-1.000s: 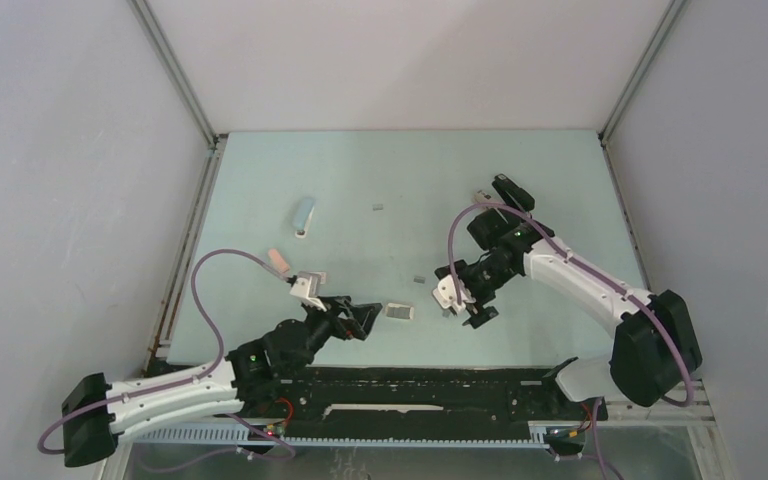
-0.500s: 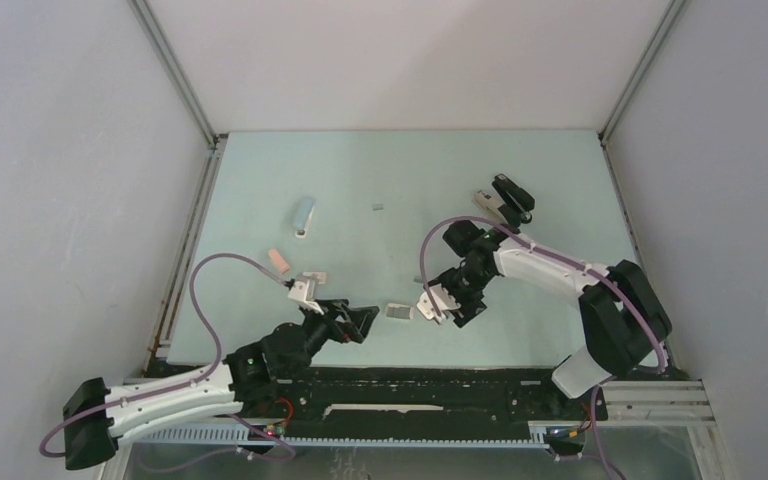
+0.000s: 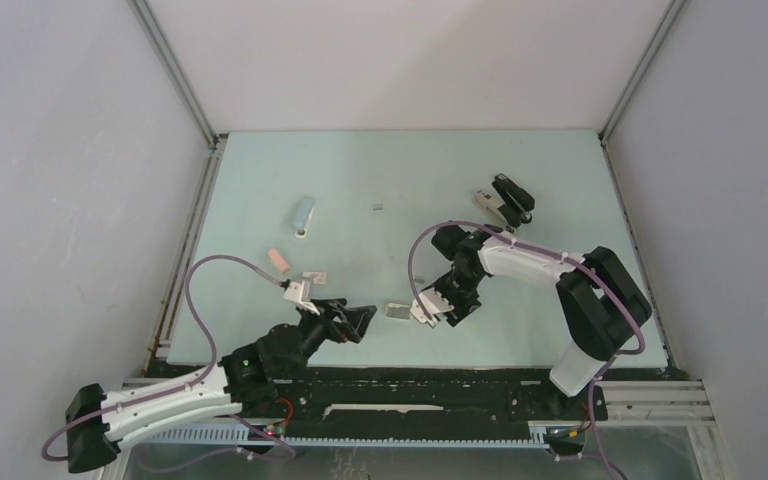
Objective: Unload the staples from the stapler
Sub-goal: Pick up the staple from the center of the board.
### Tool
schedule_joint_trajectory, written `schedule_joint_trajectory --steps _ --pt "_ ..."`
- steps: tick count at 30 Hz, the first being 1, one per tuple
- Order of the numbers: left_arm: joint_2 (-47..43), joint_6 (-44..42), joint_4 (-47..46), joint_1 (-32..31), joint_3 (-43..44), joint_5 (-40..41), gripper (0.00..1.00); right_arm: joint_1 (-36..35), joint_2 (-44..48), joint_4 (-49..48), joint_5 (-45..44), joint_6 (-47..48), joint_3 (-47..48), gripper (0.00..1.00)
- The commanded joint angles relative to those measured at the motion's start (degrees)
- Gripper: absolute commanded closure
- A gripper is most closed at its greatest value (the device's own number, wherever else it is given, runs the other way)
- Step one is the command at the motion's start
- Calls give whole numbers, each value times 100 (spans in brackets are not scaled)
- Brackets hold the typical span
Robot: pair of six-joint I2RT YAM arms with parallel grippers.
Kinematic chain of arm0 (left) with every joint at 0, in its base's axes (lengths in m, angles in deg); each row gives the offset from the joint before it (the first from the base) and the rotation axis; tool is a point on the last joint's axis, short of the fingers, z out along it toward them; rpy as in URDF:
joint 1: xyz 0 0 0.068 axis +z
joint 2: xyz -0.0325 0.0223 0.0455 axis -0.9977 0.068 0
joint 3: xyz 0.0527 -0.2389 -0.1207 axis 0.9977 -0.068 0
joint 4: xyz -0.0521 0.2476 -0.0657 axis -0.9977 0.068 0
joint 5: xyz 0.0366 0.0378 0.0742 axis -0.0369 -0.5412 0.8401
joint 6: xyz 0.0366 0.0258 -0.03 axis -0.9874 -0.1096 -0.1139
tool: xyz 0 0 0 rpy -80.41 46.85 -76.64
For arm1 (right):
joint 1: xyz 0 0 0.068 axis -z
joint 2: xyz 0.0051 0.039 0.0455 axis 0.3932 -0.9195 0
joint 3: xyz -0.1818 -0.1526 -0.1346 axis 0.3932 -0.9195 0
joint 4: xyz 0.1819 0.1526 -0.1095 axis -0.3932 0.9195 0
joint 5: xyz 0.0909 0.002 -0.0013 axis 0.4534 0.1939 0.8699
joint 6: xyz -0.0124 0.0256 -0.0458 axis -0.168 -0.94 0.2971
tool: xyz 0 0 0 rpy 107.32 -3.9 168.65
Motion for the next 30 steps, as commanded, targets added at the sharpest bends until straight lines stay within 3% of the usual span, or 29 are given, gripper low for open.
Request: schedule_joint_trajectory --steps 1,11,18,30 --pt "-143 -18 121 2 -55 78 0 -159 -168 -74 -216 22 172 40" --pt "-228 -9 180 6 -45 62 0 -217 -351 -102 -388 -40 172 47" --pt "-234 19 180 6 -44 36 0 -234 -522 -76 -498 -178 295 61" --pt "-252 80 178 3 -59 -24 0 -287 -545 -52 -445 -257 298 68"
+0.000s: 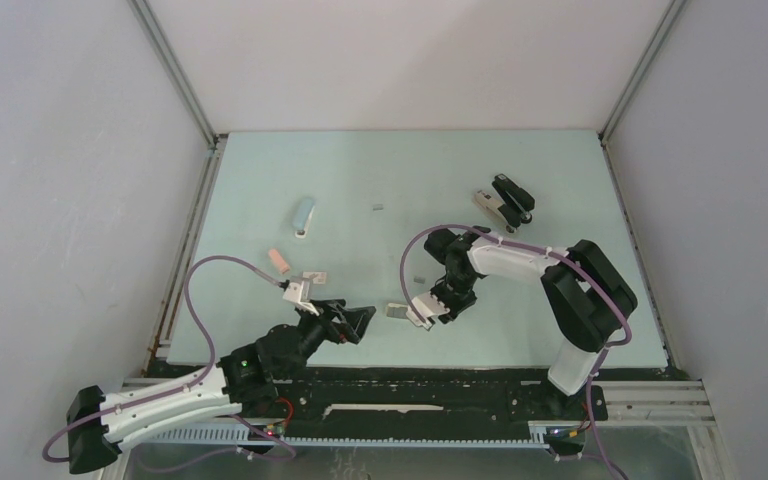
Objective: Unload the staples from the stapler
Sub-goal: Pick up the staple from the center of the board.
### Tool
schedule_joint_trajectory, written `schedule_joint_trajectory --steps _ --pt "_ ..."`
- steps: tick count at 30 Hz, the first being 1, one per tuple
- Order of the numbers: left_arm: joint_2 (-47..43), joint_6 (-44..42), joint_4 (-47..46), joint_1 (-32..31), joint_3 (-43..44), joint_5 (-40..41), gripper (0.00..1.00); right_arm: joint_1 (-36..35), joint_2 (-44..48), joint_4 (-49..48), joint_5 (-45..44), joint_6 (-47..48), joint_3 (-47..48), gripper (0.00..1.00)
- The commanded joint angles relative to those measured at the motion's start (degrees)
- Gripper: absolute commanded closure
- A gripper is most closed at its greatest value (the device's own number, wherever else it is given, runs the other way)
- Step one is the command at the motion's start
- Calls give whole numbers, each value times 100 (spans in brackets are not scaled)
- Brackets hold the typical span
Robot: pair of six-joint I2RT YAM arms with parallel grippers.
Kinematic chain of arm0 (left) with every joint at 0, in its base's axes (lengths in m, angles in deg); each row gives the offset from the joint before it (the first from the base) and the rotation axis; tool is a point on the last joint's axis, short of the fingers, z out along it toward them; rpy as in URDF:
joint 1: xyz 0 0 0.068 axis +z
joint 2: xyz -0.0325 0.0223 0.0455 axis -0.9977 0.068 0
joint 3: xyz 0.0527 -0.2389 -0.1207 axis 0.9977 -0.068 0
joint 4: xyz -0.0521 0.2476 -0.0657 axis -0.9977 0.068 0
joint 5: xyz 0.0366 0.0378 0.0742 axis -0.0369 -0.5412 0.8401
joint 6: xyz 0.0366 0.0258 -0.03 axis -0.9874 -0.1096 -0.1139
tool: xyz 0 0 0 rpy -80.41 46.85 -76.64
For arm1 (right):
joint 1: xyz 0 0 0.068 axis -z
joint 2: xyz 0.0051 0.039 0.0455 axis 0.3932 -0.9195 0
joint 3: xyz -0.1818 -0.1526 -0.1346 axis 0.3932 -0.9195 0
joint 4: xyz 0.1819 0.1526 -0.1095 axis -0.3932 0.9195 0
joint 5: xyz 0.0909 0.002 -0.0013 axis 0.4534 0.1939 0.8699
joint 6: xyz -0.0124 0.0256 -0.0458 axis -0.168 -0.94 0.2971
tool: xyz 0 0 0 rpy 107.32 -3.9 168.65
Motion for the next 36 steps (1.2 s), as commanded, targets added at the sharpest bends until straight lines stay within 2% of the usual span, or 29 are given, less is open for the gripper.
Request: schedule_joint_trajectory --steps 1,8,13,26,36 --pt "-76 73 -63 1 -67 -28 0 -96 -98 -114 -39 -49 154 70" --pt "-50 177 -337 6 -184 -137 0 -97 -85 -226 -32 -259 154 77" --pt "154 242 -885 6 -315 -327 0 -97 -21 -276 10 -427 156 81" --pt "941 212 -2233 2 -549 -725 0 385 407 -100 876 -901 150 82" --pt "1584 0 -3051 3 -390 -979 0 915 765 33 1561 -1729 156 82"
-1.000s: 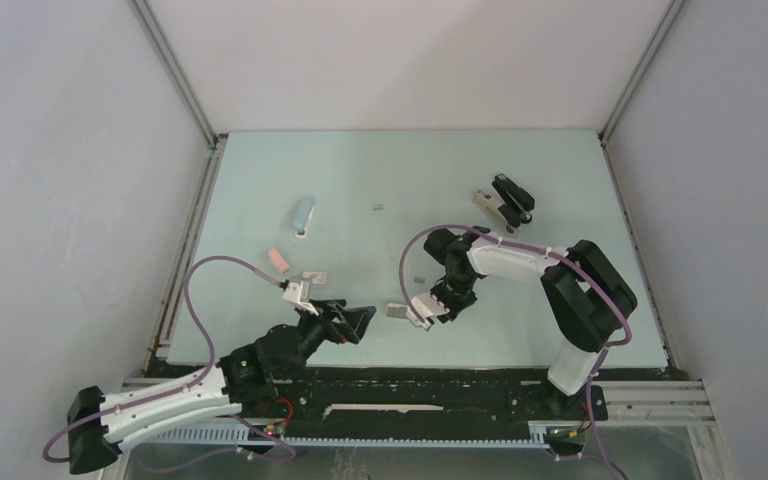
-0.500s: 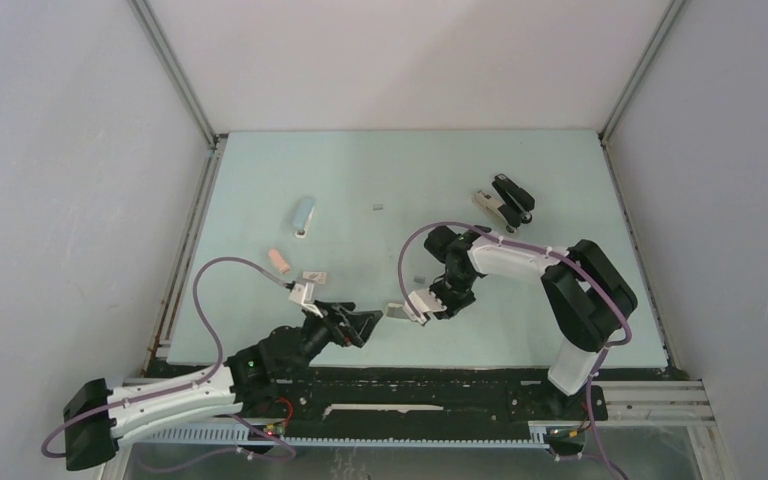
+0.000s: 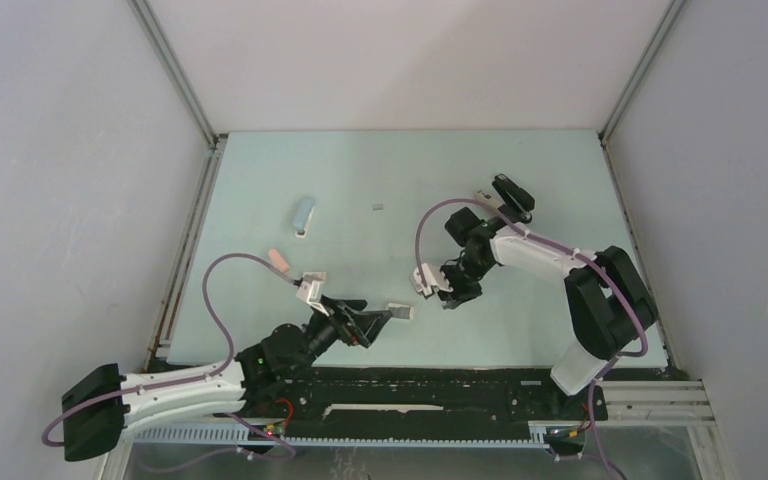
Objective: Unload the staples from the stapler
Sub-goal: Pick up the staple from the center of the board.
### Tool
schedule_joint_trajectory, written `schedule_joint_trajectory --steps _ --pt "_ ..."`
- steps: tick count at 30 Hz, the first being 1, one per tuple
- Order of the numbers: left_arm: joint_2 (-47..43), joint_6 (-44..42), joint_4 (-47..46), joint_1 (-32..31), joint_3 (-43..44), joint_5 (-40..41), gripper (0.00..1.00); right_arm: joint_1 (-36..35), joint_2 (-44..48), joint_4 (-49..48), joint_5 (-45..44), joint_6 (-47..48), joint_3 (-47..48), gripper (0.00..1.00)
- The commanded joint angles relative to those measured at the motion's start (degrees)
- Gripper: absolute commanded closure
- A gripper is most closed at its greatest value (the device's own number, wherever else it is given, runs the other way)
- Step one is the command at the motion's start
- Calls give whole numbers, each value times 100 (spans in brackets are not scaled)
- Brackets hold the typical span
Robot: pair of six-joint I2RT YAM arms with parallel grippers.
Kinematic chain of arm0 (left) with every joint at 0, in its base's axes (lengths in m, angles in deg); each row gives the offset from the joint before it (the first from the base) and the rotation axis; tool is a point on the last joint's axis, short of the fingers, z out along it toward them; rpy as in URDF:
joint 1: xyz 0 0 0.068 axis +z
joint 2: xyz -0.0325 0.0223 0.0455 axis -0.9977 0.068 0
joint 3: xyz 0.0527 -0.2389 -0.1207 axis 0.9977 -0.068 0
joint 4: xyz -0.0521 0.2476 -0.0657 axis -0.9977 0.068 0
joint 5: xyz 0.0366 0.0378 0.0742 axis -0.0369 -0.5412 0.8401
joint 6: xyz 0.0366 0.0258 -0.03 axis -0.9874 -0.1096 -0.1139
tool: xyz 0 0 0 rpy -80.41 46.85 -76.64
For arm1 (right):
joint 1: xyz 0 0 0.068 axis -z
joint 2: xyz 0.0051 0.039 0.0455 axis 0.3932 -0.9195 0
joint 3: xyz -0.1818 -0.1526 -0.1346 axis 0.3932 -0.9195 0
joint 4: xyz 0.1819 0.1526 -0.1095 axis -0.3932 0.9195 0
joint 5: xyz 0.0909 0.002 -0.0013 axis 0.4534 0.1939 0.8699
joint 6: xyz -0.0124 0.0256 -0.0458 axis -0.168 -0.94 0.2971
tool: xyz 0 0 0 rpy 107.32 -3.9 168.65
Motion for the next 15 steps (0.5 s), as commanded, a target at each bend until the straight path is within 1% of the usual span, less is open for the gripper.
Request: schedule_joint_trajectory --steps 1,7,9,15 --pt "164 -216 -723 6 -111 -124 0 256 369 165 637 -505 144 82" --pt "136 -476 -1053 5 -110 -68 0 645 526 348 1330 -936 145 82" --pt "133 -562 -1156 6 60 -31 0 764 520 482 1585 -1061 206 82" --pt "389 -667 -1556 6 225 13 0 1083 452 770 2285 -1411 407 83"
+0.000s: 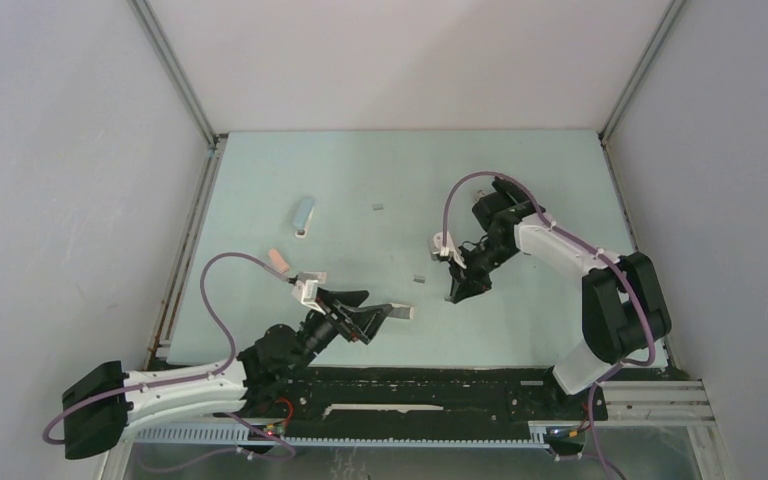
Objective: Unload the staples from the stapler
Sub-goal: Pick up the staple from the center of the board.
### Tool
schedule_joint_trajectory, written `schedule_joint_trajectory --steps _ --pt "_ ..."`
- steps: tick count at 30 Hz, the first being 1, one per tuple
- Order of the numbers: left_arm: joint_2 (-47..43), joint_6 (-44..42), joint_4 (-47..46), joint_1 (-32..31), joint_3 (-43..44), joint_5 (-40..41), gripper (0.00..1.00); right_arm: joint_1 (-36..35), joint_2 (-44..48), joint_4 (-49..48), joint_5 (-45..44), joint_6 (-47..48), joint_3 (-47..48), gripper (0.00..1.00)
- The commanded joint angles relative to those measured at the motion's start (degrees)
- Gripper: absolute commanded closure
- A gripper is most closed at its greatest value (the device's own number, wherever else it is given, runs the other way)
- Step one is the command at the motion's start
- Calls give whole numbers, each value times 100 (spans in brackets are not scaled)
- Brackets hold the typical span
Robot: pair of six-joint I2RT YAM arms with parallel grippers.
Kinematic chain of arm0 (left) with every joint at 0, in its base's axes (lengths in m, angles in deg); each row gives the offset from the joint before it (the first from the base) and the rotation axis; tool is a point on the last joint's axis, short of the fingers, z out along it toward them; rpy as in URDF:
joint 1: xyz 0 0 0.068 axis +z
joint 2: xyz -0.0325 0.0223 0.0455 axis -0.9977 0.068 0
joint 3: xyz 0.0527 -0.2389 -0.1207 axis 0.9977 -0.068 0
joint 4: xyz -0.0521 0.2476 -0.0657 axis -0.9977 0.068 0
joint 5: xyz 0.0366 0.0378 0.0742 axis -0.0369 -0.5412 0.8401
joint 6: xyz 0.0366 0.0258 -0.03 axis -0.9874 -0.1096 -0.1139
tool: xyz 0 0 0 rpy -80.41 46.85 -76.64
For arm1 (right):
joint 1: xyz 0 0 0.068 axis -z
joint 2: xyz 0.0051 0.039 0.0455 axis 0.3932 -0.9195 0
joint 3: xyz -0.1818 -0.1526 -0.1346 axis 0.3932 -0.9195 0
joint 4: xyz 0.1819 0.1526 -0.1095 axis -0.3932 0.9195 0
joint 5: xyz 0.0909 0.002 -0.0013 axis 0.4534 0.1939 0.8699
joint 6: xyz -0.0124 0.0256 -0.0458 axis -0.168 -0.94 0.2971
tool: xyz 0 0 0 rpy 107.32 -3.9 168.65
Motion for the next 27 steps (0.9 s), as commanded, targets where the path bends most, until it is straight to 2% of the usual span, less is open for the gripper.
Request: schedule_joint_trajectory --steps 1,13,27 --pt "249 -262 -636 6 257 55 0 208 93 323 860 -405 287 82" --pt "1561 -139 -1880 6 650 -79 0 754 -268 1320 2130 -214 758 82" --pt "2407 396 -3130 59 641 38 0 896 -536 1696 2553 -105 927 82"
